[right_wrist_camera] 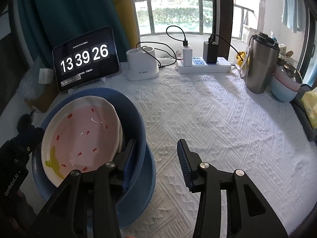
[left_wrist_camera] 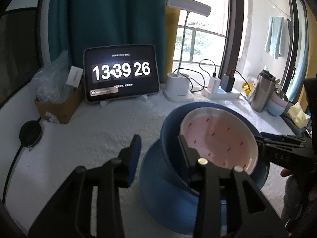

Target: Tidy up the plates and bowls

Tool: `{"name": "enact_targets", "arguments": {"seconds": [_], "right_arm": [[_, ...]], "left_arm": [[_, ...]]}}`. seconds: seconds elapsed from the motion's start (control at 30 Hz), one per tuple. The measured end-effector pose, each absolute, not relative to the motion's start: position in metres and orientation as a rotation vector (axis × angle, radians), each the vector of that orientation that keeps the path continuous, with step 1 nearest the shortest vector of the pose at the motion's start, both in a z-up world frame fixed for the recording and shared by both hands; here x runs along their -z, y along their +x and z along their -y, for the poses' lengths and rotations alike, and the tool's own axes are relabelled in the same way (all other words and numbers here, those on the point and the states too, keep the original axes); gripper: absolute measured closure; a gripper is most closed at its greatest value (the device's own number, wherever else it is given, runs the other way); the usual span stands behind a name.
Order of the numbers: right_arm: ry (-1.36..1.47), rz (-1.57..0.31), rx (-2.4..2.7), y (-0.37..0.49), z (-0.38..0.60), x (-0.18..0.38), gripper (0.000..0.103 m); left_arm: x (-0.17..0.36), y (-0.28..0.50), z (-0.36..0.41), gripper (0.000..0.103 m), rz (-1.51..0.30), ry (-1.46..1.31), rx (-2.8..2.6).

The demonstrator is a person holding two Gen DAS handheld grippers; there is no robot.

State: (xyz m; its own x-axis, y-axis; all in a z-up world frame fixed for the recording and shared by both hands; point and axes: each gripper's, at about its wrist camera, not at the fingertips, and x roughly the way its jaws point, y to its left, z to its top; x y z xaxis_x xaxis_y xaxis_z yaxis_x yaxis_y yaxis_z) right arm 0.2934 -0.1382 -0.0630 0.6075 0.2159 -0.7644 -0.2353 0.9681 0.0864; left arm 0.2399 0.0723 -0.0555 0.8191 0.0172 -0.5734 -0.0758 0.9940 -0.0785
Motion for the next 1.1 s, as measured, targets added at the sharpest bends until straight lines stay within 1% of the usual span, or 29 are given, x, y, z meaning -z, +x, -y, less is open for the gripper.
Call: {"name": "enact_targets", "arguments": {"seconds": [1.1], "right_arm": [[-0.029, -0.800, -0.280, 0.241, 0.163, 0.032, 0.055]], "left_arm": [[0.030, 0.194, -0.027, 0.064, -0.544, -0.067, 0.032]]}}
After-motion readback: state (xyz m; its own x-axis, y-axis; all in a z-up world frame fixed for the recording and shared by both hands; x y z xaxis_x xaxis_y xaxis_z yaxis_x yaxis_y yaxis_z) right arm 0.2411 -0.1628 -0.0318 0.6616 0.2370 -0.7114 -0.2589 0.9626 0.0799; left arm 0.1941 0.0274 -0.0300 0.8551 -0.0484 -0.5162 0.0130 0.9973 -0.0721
